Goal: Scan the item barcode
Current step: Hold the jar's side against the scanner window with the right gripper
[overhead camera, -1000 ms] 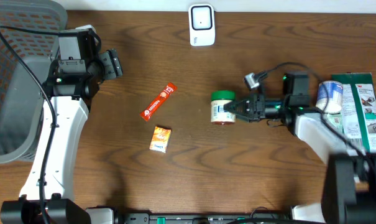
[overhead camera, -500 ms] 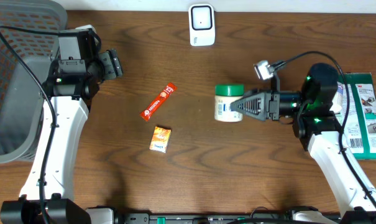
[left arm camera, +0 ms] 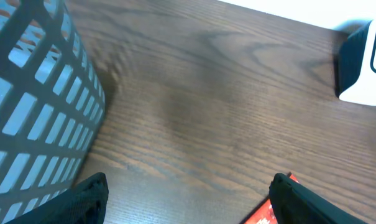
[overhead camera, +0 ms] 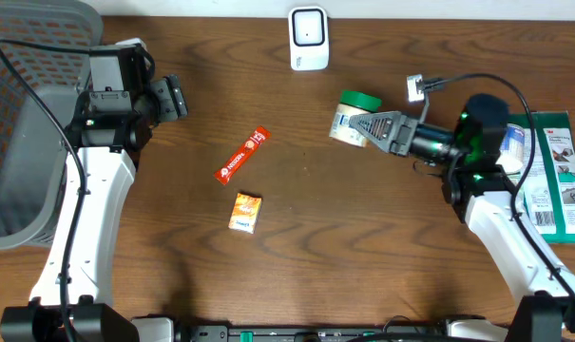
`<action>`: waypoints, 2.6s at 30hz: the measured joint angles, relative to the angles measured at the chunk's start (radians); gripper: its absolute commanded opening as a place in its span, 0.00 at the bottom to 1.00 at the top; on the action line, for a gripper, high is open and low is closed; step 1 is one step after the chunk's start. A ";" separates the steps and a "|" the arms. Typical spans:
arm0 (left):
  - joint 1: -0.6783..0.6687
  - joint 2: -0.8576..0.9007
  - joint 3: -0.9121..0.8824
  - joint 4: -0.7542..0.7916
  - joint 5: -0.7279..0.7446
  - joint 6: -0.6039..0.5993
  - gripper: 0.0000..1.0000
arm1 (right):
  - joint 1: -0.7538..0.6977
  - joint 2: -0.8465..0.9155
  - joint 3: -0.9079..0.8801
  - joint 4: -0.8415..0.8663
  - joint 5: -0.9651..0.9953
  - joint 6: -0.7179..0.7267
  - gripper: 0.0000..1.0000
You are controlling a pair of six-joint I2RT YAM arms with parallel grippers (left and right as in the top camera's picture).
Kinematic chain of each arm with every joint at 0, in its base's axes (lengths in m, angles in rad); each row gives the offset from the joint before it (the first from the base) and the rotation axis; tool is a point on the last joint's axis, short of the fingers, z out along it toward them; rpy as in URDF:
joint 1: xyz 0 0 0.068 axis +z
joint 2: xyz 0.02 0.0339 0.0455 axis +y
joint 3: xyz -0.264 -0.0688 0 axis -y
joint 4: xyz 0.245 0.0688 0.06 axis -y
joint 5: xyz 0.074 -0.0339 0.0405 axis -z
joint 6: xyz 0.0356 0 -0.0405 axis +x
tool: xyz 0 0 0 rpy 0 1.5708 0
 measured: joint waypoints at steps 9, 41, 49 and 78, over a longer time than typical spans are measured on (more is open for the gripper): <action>0.000 0.000 0.000 0.000 0.000 0.000 0.83 | 0.051 0.009 0.137 -0.651 0.453 -0.313 0.01; 0.000 0.000 0.000 0.000 0.000 0.000 0.83 | 0.581 1.004 1.615 -0.972 1.825 -0.649 0.01; 0.000 0.000 0.000 0.000 0.000 0.000 0.83 | 0.628 1.181 1.621 -0.446 2.007 -1.139 0.01; 0.000 0.000 0.000 0.000 0.000 0.000 0.83 | 0.506 1.264 1.623 -0.542 1.812 -1.311 0.01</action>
